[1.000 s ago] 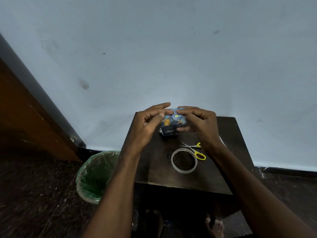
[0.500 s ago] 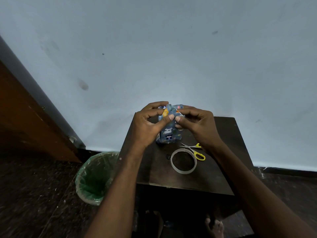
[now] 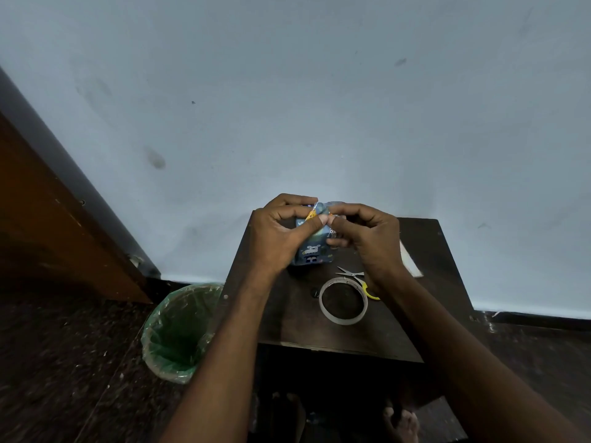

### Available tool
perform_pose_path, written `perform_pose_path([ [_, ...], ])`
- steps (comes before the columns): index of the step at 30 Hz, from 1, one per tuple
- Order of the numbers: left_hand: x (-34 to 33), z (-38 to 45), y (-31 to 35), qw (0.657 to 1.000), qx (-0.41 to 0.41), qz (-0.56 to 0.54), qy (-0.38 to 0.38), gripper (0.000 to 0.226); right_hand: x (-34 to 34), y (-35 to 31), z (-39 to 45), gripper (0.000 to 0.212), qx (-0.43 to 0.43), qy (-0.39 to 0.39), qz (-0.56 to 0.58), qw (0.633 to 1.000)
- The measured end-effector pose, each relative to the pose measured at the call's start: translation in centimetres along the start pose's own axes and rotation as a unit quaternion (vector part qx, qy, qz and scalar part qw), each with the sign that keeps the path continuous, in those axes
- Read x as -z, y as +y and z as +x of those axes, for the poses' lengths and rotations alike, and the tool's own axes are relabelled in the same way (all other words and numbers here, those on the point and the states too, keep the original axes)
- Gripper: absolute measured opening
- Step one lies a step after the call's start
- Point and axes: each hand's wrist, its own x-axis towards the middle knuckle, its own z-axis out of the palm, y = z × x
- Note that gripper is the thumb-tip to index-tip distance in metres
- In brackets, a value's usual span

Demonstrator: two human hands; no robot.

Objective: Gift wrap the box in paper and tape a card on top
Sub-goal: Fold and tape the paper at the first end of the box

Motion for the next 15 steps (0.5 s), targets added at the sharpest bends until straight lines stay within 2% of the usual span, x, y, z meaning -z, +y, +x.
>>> perform_pose_path([
  [3, 0.2, 0.1, 0.4, 0.999, 0.043, -0.026, 0.002, 0.034, -0.3, 0.2, -0.2, 0.030, -0.008, -0.011, 0.002, 1.000],
  [6, 0.3, 0.1, 0.8, 0.998, 0.052, -0.019, 0.012, 0.045, -0.4, 0.4, -0.2, 0.027, -0.010, -0.012, -0.006, 1.000],
  [11, 0.3, 0.0, 1.1, 0.998, 0.055, -0.030, 0.033, 0.036, -0.5, 0.7, -0.3, 0.024, 0.022, -0.029, -0.040, 0.999],
  [15, 0.5, -0.3, 0.8, 1.000, 0.021, 0.011, 0.006, 0.022, -0.5, 0.6, -0.5, 0.028, 0.019, -0.028, -0.021, 0.999],
])
